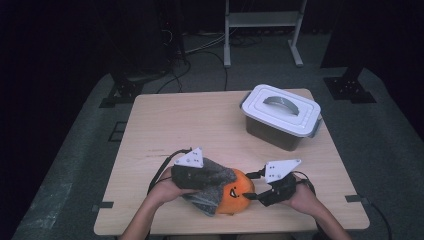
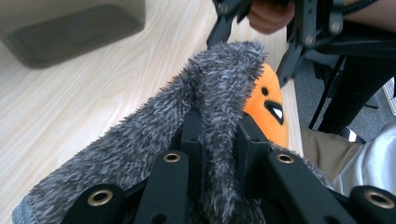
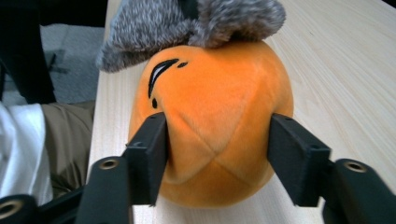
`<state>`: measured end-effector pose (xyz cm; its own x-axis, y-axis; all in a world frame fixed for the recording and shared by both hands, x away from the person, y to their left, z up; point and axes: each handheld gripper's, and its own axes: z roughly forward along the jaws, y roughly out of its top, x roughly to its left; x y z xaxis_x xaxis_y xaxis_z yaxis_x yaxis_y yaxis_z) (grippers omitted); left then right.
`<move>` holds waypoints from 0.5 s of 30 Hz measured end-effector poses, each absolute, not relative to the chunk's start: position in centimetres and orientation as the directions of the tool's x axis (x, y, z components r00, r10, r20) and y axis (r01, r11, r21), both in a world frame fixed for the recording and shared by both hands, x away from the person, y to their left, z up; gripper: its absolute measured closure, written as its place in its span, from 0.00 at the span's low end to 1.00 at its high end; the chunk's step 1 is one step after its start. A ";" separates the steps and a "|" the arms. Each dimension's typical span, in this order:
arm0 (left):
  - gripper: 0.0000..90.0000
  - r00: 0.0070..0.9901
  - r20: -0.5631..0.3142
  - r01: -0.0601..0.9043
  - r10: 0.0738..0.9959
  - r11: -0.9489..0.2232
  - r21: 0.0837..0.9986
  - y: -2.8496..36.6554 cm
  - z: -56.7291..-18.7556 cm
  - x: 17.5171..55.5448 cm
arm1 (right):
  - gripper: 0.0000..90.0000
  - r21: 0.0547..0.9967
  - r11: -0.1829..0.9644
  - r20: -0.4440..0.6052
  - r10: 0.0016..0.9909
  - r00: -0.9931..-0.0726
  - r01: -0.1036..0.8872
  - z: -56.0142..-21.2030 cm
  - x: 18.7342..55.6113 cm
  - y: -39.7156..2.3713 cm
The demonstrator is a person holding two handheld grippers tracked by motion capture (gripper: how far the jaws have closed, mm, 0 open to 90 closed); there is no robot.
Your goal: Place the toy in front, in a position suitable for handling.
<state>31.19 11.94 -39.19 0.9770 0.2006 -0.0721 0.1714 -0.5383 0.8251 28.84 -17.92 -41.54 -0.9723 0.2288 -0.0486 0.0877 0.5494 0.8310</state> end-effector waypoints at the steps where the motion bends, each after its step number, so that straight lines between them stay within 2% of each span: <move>1: 0.85 0.977 -0.072 0.171 0.201 -0.538 0.825 11.9 -39.2 31.2 | 0.42 0.835 0.542 -0.037 0.231 -0.972 0.096 -41.5 29.0 -18.1; 6: 0.85 0.972 -0.083 0.192 0.219 -0.537 0.821 13.1 -39.6 31.2 | 0.44 0.834 0.535 0.011 0.232 -0.973 0.138 -42.2 29.5 -18.1; 8: 0.85 0.970 -0.081 0.195 0.227 -0.540 0.819 13.3 -39.6 31.1 | 0.50 0.839 0.527 0.015 0.228 -0.974 0.137 -42.3 29.5 -17.7; 9: 0.85 0.970 -0.081 0.195 0.227 -0.540 0.819 13.3 -39.6 31.1 | 0.50 0.839 0.527 0.015 0.228 -0.974 0.137 -42.3 29.5 -17.7; 11: 0.85 0.971 -0.066 0.186 0.231 -0.548 0.815 13.3 -39.2 30.9 | 0.61 0.845 0.517 0.011 0.236 -0.972 0.135 -41.9 29.3 -17.3; 15: 0.85 0.974 -0.037 0.158 0.221 -0.559 0.814 12.9 -38.4 30.6 | 0.66 0.847 0.516 -0.001 0.244 -0.970 0.129 -41.5 28.7 -16.8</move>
